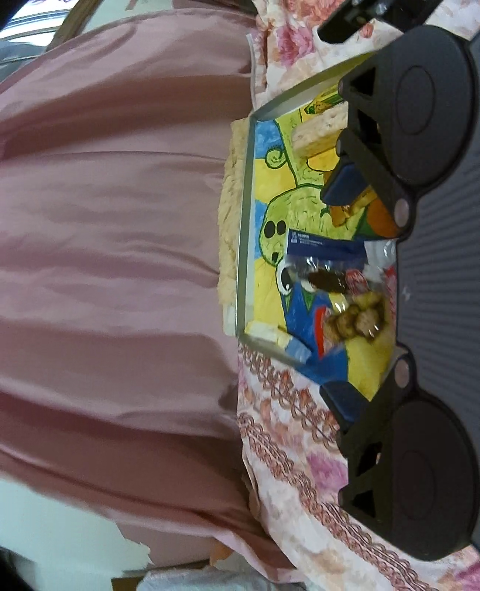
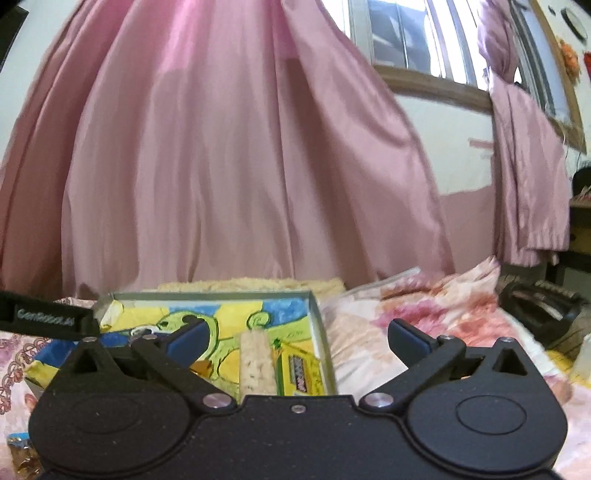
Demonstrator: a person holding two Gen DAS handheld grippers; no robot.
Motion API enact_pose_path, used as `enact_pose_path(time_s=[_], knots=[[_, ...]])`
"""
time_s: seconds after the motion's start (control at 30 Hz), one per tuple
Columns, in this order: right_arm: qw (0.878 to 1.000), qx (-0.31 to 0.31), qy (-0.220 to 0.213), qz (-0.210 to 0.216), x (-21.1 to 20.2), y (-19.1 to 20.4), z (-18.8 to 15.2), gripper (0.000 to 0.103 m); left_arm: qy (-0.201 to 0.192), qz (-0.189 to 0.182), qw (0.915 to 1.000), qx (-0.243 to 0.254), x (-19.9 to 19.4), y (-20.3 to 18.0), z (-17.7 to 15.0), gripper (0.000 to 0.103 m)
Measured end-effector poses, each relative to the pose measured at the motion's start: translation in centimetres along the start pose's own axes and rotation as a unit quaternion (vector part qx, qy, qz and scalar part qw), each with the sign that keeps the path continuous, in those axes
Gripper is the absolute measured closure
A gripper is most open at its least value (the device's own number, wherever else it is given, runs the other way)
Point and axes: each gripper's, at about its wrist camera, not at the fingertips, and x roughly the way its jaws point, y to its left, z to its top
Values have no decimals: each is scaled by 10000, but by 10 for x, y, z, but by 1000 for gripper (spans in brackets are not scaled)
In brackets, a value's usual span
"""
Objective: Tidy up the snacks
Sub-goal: 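Lower both snacks into the tray and open both grippers, then lift both grippers away and move back over the last two snacks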
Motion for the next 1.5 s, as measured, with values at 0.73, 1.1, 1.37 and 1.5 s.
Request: enact_pose_path(time_s=[0.73,1.1,1.37,1.5], knots=[[9995,-158,-257,123,-123,30,-5,1,-166,102,9998,-44,-118,76,-46,0],[9969,-571,221,491,-170,56,-37,1,428,341,9985,-14,-136,112,-104,0],[9900,-660,956,803,-178,74,-61,1,769,416,9962,21,-140,129,-134,0],[9849,-700,1295,909,-172,81,-71,1,927,452,9946,89,-137,133,-144,0]])
